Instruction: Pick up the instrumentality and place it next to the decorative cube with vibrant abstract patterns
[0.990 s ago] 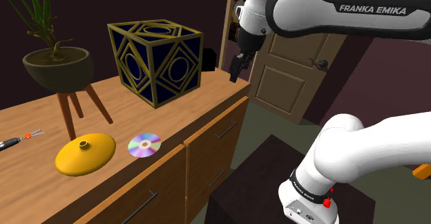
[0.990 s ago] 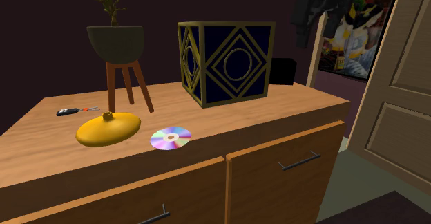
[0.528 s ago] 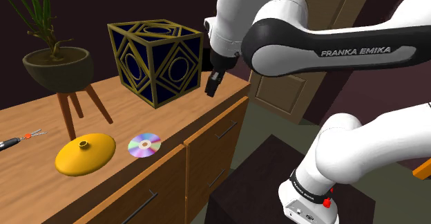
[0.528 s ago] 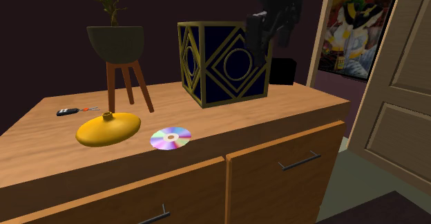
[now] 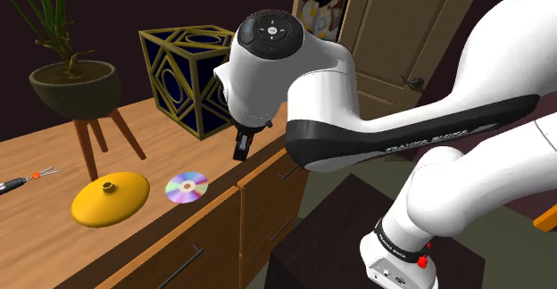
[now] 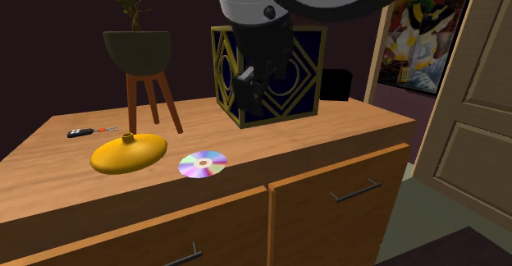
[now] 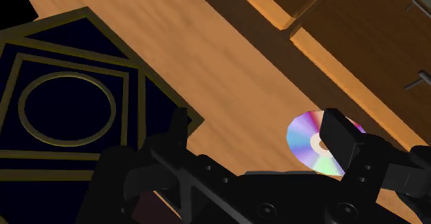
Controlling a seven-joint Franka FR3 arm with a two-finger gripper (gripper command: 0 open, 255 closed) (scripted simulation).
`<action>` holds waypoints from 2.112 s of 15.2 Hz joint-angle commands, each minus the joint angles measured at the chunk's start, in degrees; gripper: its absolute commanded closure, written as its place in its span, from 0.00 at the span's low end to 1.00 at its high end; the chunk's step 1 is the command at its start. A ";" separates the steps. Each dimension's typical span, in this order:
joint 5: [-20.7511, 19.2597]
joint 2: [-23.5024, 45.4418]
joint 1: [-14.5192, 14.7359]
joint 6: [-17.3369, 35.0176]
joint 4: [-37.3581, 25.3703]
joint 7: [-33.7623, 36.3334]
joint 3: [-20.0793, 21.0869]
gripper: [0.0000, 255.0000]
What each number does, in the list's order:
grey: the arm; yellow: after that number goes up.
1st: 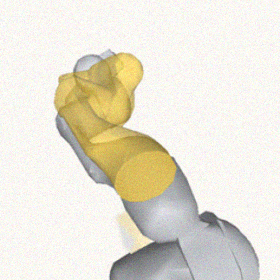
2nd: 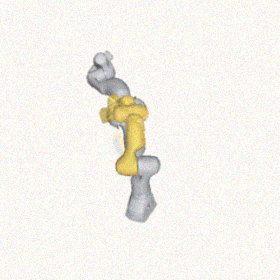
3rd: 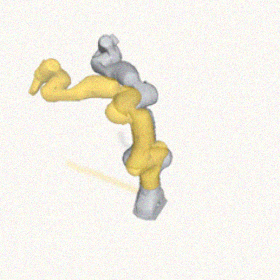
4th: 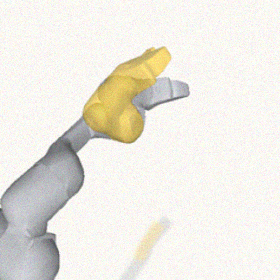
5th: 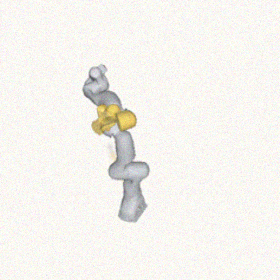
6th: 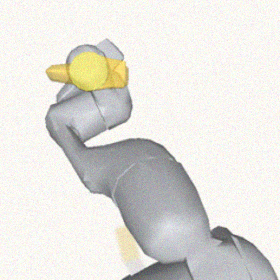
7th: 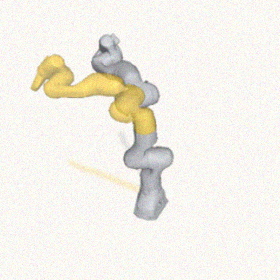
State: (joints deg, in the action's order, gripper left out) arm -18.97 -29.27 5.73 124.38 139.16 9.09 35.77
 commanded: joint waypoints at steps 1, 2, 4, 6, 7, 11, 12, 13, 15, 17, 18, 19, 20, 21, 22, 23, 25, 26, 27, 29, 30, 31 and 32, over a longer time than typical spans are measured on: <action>-4.17 2.63 -1.20 2.13 -0.18 2.80 4.31 0.00; -6.53 4.14 -2.08 2.91 -0.48 4.41 6.63 0.00; -11.89 7.42 -4.24 4.01 -1.25 8.04 11.59 0.00; -18.24 11.27 -7.01 4.26 -2.30 12.28 17.11 0.00; -21.87 13.53 -8.63 3.92 -2.94 14.65 20.12 0.00; -41.56 28.70 -14.95 -4.24 -6.57 26.31 33.24 0.00; -47.77 34.93 -14.16 -8.93 -7.65 29.27 34.75 0.00; -53.14 40.62 -11.82 -13.40 -8.59 31.40 34.52 0.00; -60.42 47.93 -4.44 -18.94 -10.04 33.55 30.04 0.00; -61.53 48.66 -3.05 -18.86 -10.22 33.80 28.28 0.00; -62.25 49.16 -3.02 -18.70 -10.28 33.95 27.72 0.00; -62.97 49.67 -3.02 -18.56 -10.35 34.10 27.20 0.00; -63.69 50.19 -3.02 -18.42 -10.44 34.24 26.68 0.00; -64.41 50.70 -3.02 -18.28 -10.53 34.37 26.15 0.00; -65.12 51.21 -3.02 -18.14 -10.64 34.50 25.63 0.00; -66.24 52.03 -3.02 -17.92 -10.83 34.69 24.82 0.00; -66.24 52.03 -3.02 -17.92 -10.83 34.69 24.81 0.00; -66.24 52.03 -3.02 -17.92 -10.83 34.69 24.82 0.00; -66.24 52.03 -3.02 -17.92 -10.83 34.69 24.82 0.00; -66.24 52.03 -3.02 -17.92 -10.83 34.69 24.82 0.00; -66.24 52.03 -3.02 -17.92 -10.83 34.69 24.82 0.00; -66.24 52.02 -3.02 -17.92 -10.83 34.69 24.82 0.00; -66.24 52.02 -3.02 -17.92 -10.83 34.69 24.82 1.00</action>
State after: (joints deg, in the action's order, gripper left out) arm -85.21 22.76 2.71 106.46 128.33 43.78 60.59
